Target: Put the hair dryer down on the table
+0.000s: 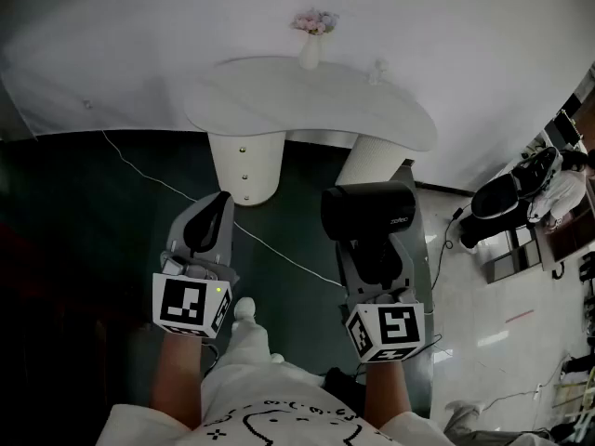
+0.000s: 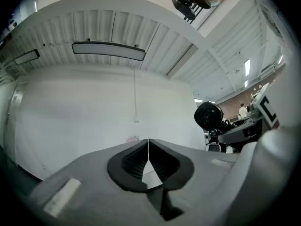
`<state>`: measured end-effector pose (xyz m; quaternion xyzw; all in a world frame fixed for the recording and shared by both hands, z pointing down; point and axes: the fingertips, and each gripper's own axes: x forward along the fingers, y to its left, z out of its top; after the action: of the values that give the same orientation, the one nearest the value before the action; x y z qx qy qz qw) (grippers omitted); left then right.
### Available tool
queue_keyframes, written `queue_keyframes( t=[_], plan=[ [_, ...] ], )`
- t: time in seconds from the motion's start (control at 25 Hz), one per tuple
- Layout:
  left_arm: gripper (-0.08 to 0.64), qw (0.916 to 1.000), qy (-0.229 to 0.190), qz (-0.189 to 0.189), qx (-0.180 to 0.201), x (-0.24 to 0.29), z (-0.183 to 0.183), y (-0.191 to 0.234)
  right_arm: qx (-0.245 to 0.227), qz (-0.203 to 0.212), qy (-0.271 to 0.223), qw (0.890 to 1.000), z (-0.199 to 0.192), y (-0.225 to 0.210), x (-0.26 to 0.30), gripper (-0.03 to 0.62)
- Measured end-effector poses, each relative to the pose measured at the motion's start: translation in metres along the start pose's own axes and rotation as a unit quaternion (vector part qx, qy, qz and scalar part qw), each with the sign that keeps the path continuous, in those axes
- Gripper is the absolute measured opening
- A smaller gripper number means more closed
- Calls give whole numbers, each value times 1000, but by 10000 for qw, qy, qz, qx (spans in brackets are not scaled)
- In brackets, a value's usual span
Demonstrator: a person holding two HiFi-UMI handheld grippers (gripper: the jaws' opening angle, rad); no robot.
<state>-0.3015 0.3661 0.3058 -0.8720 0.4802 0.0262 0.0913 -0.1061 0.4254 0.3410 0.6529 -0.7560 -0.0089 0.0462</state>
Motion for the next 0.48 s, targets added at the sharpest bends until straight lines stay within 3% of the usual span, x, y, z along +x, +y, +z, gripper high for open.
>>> queue_keyframes(
  t=[0.48],
  plan=[
    [20, 9999, 22, -103, -89, 89, -25, 13, 13, -265, 55, 9996, -7, -58, 62, 253]
  ],
)
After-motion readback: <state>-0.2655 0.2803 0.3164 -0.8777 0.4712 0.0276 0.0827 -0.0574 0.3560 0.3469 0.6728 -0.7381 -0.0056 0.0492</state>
